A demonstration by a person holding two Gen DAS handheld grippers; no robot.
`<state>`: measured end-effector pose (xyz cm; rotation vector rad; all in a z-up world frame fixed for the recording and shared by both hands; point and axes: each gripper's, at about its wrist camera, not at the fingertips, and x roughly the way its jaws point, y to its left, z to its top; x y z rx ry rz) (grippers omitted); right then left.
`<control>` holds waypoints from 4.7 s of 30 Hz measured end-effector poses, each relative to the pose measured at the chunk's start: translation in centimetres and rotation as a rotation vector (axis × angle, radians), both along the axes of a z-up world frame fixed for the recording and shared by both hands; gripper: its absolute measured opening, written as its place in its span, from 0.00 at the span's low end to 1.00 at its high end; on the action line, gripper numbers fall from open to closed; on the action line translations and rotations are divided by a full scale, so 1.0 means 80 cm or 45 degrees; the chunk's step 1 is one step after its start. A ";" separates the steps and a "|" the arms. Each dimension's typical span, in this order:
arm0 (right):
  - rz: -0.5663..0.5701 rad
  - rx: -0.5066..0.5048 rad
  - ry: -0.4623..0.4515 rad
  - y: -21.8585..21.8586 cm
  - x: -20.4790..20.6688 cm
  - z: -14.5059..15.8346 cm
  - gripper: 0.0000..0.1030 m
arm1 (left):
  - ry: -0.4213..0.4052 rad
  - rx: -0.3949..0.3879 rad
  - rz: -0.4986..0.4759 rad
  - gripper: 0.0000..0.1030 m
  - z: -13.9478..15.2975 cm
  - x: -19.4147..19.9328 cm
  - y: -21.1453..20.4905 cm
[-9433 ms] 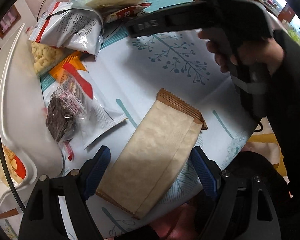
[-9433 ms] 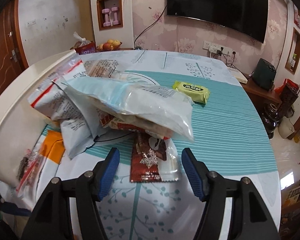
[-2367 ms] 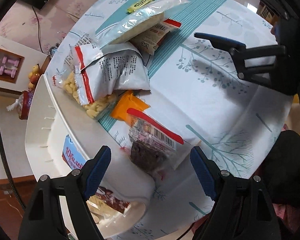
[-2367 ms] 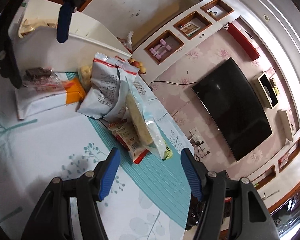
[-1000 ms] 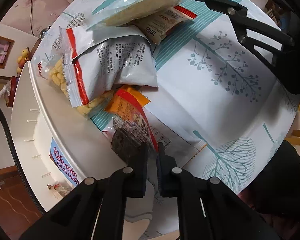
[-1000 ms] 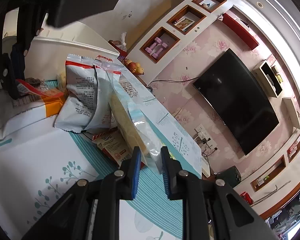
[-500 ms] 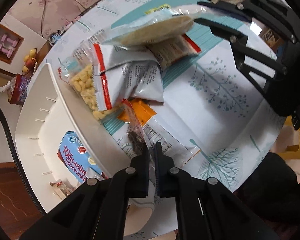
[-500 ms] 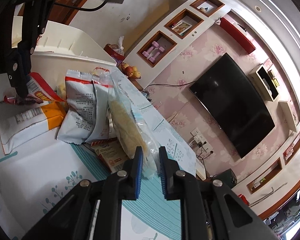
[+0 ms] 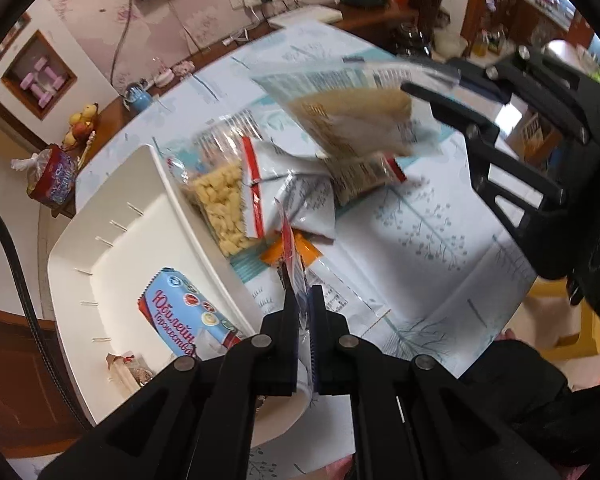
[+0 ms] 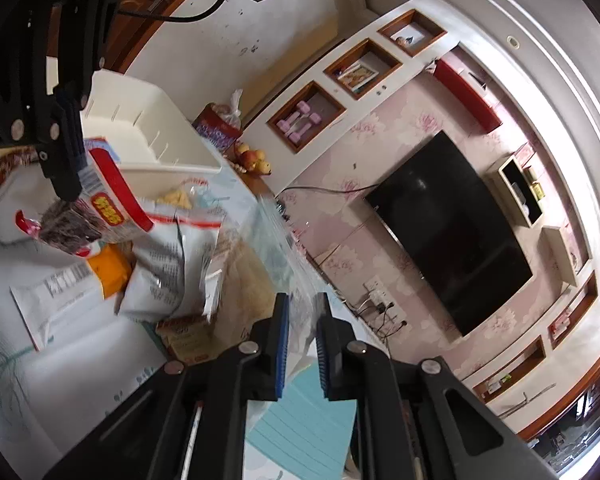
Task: Organize snacks
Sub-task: 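Carry the chocolate bag into the white bin and open the left tool, then move the left tool to the white-orange bar pack while the right tool approaches the LIPO pack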
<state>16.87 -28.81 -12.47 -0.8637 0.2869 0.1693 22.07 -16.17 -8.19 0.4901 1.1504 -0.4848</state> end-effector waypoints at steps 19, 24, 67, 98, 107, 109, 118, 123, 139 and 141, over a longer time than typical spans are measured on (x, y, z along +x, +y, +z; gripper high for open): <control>0.086 0.012 -0.154 0.075 -0.020 0.076 0.11 | -0.221 -0.225 0.159 0.03 0.082 -0.024 0.112; 0.116 0.005 -0.192 0.099 -0.022 0.096 0.11 | -0.266 -0.260 0.228 0.03 0.090 -0.033 0.157; 0.212 0.500 0.128 0.167 -0.008 0.129 0.42 | -0.240 -0.406 0.515 0.18 0.064 -0.076 0.290; -0.494 1.035 0.504 -0.047 -0.023 0.043 0.55 | -0.106 -0.636 0.594 0.46 0.032 -0.121 0.149; -0.550 1.164 0.611 -0.080 -0.014 0.016 0.55 | -0.170 -0.586 0.663 0.63 0.022 -0.104 0.082; -0.564 1.176 0.634 -0.089 -0.011 0.010 0.55 | -0.155 -0.581 0.664 0.66 0.017 -0.098 0.068; -0.557 1.181 0.711 -0.126 0.001 -0.016 0.55 | -0.119 -0.456 0.726 0.69 -0.030 -0.069 0.014; -0.526 1.131 0.728 -0.139 0.017 -0.028 0.55 | -0.115 -0.390 0.748 0.69 -0.058 -0.054 -0.010; -0.154 0.721 0.666 -0.117 0.046 -0.044 0.57 | -0.181 -0.296 0.956 0.72 -0.119 -0.034 -0.027; -0.109 0.694 0.676 -0.112 0.051 -0.048 0.59 | -0.194 -0.276 0.969 0.72 -0.123 -0.031 -0.026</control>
